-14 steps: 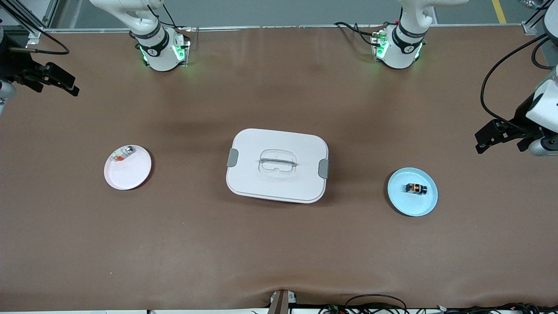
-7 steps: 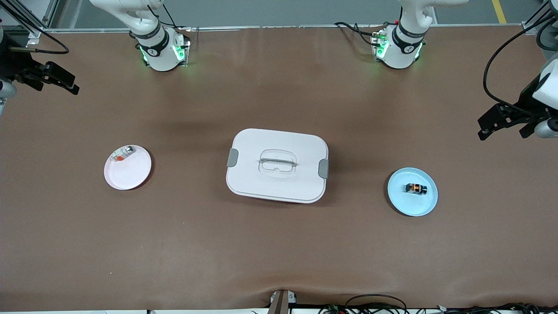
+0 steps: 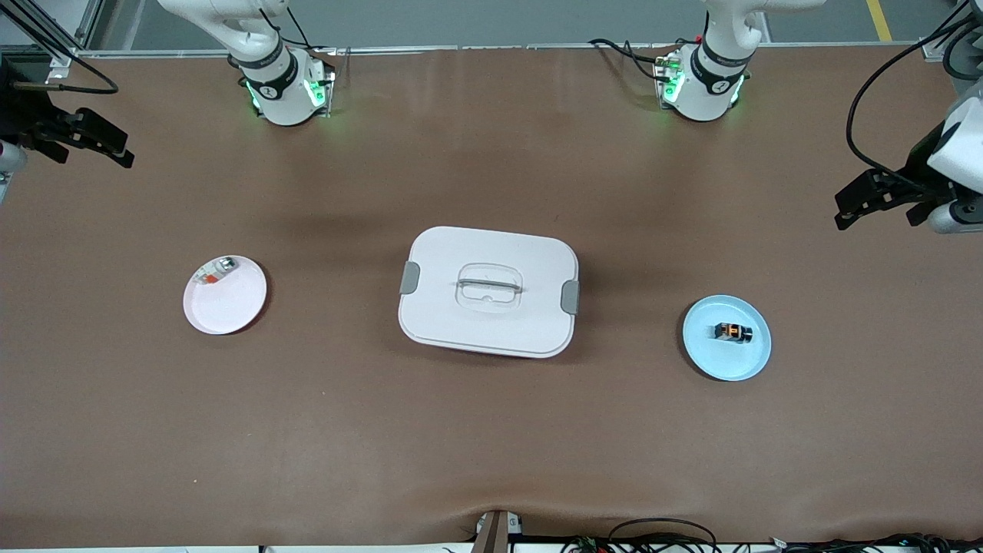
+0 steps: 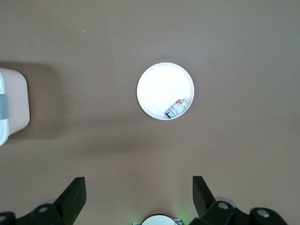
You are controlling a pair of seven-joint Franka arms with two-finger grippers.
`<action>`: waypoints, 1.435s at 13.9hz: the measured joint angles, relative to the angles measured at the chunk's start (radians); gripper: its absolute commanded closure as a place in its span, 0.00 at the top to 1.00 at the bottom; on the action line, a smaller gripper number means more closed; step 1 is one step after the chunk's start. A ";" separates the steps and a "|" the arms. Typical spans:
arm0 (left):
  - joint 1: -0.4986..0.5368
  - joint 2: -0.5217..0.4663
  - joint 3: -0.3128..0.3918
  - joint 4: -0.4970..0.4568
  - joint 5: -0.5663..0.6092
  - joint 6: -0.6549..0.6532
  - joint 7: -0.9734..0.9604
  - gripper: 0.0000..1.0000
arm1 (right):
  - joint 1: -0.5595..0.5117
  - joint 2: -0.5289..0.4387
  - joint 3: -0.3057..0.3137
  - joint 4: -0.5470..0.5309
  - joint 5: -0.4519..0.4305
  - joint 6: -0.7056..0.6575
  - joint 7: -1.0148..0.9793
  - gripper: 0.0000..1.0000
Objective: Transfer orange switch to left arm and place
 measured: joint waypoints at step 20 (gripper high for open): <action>-0.010 -0.005 0.000 0.013 -0.021 -0.039 0.000 1.00 | 0.000 0.000 -0.004 0.000 0.000 0.007 -0.001 1.00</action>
